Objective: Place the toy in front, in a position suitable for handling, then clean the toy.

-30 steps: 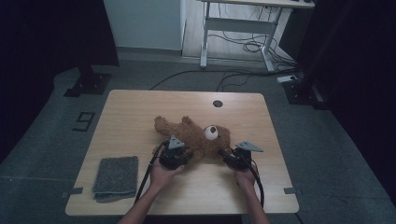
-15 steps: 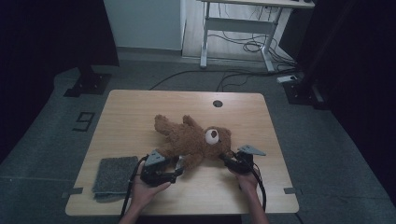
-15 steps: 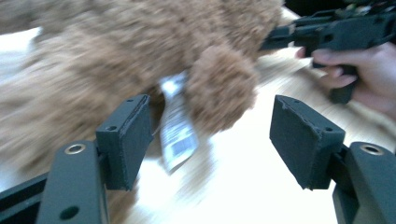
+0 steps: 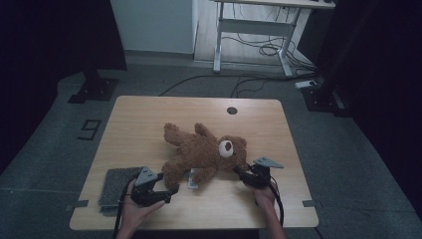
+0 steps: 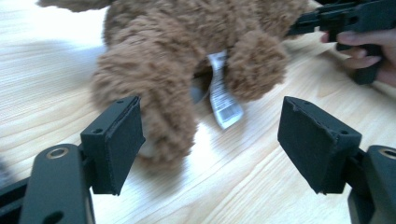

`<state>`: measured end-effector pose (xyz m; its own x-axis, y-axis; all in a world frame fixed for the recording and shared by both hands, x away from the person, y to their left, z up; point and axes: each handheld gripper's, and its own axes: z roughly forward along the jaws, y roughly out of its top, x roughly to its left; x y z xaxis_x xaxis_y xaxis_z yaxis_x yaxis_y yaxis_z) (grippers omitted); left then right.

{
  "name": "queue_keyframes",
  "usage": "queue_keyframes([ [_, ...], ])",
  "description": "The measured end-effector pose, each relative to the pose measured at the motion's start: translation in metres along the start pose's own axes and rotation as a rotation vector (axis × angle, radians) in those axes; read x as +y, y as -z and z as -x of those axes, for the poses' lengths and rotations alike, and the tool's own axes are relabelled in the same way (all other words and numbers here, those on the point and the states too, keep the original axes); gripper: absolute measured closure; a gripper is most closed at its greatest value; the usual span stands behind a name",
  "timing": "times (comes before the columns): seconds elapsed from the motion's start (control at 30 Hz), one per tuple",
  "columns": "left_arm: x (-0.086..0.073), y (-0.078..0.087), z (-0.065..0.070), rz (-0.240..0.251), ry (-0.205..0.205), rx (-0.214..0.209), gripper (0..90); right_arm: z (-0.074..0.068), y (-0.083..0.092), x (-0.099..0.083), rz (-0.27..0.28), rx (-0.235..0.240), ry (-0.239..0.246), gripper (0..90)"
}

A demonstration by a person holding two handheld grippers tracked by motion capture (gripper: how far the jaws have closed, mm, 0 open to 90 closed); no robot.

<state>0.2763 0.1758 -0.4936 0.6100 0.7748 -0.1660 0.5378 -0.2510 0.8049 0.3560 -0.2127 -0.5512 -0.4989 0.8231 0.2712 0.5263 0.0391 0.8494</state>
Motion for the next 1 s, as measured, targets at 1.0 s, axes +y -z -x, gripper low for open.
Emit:
queue_keyframes([
  [1.0, -0.012, 0.02, -0.043, -0.036, 0.035, 0.144, 18.6, -0.001, 0.001, -0.001, -0.006, 0.006, 0.002, 53.5],
])
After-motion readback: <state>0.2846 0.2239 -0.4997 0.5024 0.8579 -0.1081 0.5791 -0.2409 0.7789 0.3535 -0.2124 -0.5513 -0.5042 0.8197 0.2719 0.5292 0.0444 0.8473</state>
